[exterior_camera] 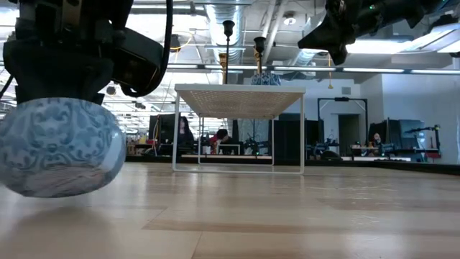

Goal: Pick & Place candle stick holders
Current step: Put the blue patterned candle on the shelf aligned with the dark blue patterned candle

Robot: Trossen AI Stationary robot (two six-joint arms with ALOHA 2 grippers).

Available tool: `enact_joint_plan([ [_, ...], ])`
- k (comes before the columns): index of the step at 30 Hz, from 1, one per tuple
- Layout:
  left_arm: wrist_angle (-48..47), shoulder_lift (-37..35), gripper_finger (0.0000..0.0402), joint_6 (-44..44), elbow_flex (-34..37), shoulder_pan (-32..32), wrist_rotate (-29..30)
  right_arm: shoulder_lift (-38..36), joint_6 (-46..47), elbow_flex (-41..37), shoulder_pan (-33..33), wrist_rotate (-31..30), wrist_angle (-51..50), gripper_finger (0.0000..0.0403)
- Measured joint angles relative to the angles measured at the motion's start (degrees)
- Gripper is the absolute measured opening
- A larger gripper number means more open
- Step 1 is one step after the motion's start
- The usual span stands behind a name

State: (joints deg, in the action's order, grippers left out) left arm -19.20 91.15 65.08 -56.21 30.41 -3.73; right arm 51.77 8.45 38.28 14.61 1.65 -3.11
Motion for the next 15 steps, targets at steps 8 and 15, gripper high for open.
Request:
enact_joint_plan([
  [8, -1.4, -0.6, 0.0004, 6.0, 0.0, 0.0, -3.8, 0.0, -1.6, 0.0, 0.0, 0.0, 0.0, 0.0000],
  [15, -10.5, -8.6, 0.0003, 9.5, 0.0, -0.3, 0.3, 0.0, -2.4, 0.0, 0.0, 0.0, -0.7, 0.0000],
])
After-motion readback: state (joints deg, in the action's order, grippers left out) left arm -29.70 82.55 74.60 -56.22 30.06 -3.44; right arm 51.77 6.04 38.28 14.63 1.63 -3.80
